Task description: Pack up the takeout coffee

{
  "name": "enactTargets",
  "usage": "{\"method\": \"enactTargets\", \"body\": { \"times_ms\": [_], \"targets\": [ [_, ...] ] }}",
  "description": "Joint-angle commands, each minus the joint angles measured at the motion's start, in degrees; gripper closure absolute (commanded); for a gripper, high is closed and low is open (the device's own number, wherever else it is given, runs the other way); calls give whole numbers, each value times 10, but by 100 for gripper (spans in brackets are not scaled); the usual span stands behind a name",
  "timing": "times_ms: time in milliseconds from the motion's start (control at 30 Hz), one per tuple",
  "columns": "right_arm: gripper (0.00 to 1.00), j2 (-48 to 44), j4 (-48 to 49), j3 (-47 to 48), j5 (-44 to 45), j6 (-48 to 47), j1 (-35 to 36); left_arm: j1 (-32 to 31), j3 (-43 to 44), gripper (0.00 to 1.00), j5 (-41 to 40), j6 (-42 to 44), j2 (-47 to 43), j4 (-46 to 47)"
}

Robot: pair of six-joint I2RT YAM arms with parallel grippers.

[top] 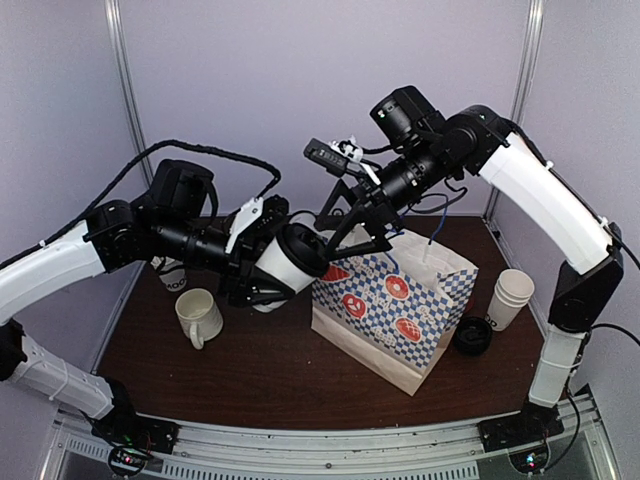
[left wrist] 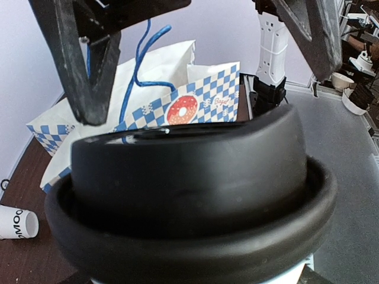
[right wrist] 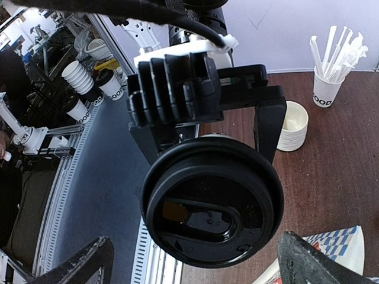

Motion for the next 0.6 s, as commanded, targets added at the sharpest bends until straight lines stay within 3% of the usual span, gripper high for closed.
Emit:
{"method": "enactTargets", "body": {
  "times_ms": [0,367,567],
  "targets": [
    [1,16,8,14,5,16,11,-5,22,23,8,8,3,6],
    [1,27,16,18,17,27,20,-12,29,23,11,3,14,7],
    [12,28,16,14,16,26,24,-13,24,23,0,1,9,13]
  ]
}}
